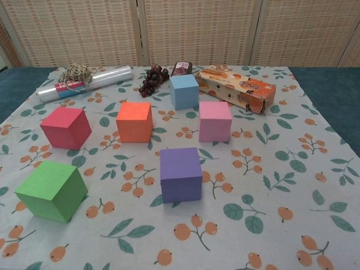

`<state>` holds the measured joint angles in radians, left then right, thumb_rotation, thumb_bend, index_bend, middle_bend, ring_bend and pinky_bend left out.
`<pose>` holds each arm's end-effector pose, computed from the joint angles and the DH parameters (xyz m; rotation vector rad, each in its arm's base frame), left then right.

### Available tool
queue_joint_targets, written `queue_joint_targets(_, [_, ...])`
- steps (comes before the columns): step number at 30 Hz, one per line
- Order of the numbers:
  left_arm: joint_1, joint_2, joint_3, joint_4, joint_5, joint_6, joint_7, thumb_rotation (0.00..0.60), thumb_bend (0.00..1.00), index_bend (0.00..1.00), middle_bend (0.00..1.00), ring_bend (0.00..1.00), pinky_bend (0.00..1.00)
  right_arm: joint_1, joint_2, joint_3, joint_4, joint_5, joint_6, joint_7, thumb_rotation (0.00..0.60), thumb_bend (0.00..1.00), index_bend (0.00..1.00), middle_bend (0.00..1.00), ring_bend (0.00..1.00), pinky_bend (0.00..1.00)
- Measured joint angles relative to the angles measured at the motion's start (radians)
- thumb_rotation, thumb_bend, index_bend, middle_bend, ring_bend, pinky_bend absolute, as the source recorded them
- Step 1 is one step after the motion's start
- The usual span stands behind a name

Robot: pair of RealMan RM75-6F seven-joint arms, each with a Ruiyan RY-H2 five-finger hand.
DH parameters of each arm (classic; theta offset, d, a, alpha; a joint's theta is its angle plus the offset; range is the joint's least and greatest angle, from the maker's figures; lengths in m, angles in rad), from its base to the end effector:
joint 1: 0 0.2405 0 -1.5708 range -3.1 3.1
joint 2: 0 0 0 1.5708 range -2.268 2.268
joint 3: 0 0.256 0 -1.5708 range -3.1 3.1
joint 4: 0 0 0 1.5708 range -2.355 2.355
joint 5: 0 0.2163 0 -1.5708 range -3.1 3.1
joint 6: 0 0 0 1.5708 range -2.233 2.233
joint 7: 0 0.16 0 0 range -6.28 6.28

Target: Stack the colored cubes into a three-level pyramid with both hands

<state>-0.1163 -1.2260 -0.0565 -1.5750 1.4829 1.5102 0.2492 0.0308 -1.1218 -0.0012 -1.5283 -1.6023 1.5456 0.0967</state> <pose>-0.3044 0.2083 0.1275 -1.4230 -0.7362 -0.8017 -0.3252 -0.1697 0.1548 1.4296 -0.9060 0.9347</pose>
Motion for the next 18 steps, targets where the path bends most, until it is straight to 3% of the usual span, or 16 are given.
queue_joint_targets(11, [-0.016, -0.001, -0.014, 0.015, -0.001, -0.013, -0.024, 0.600, 0.34, 0.09, 0.16, 0.11, 0.08, 0.000, 0.010, 0.000, -0.009, -0.036, 0.026, 0.017, 0.600, 0.00, 0.00, 0.00, 0.00, 0.00])
queue_joint_targets(18, [-0.099, 0.018, -0.054, 0.053, 0.006, -0.100, -0.100, 0.600, 0.34, 0.08, 0.15, 0.10, 0.09, 0.022, 0.063, 0.006, -0.068, -0.089, 0.037, 0.009, 0.600, 0.00, 0.00, 0.00, 0.00, 0.00])
